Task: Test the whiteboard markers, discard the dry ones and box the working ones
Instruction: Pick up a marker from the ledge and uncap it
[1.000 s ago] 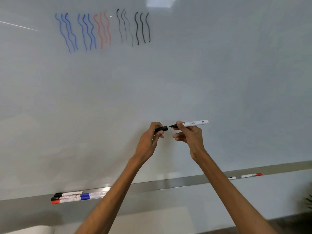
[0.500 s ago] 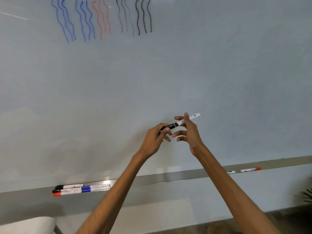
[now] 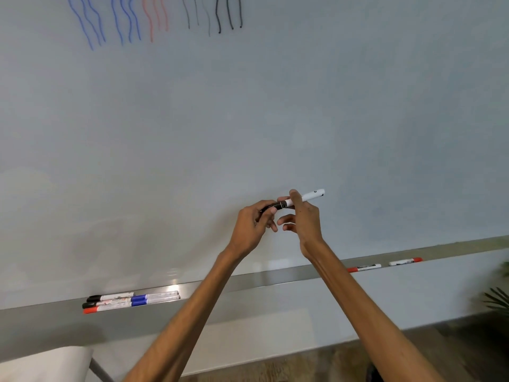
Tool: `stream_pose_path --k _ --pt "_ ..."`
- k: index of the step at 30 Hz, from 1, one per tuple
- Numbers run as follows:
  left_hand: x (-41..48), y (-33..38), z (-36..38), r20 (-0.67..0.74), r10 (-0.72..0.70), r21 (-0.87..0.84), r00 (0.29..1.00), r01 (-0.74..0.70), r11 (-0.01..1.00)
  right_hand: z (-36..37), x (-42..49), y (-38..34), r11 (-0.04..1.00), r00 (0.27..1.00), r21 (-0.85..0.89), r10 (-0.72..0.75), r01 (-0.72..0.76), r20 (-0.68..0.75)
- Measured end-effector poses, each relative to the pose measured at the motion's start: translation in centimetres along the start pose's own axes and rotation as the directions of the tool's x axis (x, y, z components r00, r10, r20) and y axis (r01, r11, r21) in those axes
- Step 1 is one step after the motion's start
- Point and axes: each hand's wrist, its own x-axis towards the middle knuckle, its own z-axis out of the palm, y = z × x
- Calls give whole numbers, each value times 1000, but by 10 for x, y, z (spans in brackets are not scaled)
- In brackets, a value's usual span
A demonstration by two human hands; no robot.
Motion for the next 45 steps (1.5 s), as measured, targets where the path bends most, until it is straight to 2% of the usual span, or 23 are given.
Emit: stream_pose_path --k 7,17,22,30,36,41,45 --pt "-1 -15 -5 41 -68 43 997 66 997 -15 8 6 988 989 -125 99 -85 109" --pt "-7 -43 12 121 -124 94 985 113 989 -74 16 14 969 980 -180 185 -169 75" --pt "-9 -54 42 209 -115 199 971 73 977 -109 16 30 959 974 -169 223 -226 -40" --pt "-13 -68 111 323 -134 251 937 52 967 -179 13 56 943 943 -117 292 -312 -159" --pt "-4 -74 170 397 -207 300 894 86 950 -242 17 56 907 938 -242 322 -345 -132" --pt "8 -74 222 502 -165 335 849 -15 942 -296 29 57 835 943 -438 306 -332 -132" --pt "16 -76 267 549 -166 394 819 -79 916 -342 43 72 728 963 -634 244 -260 -115"
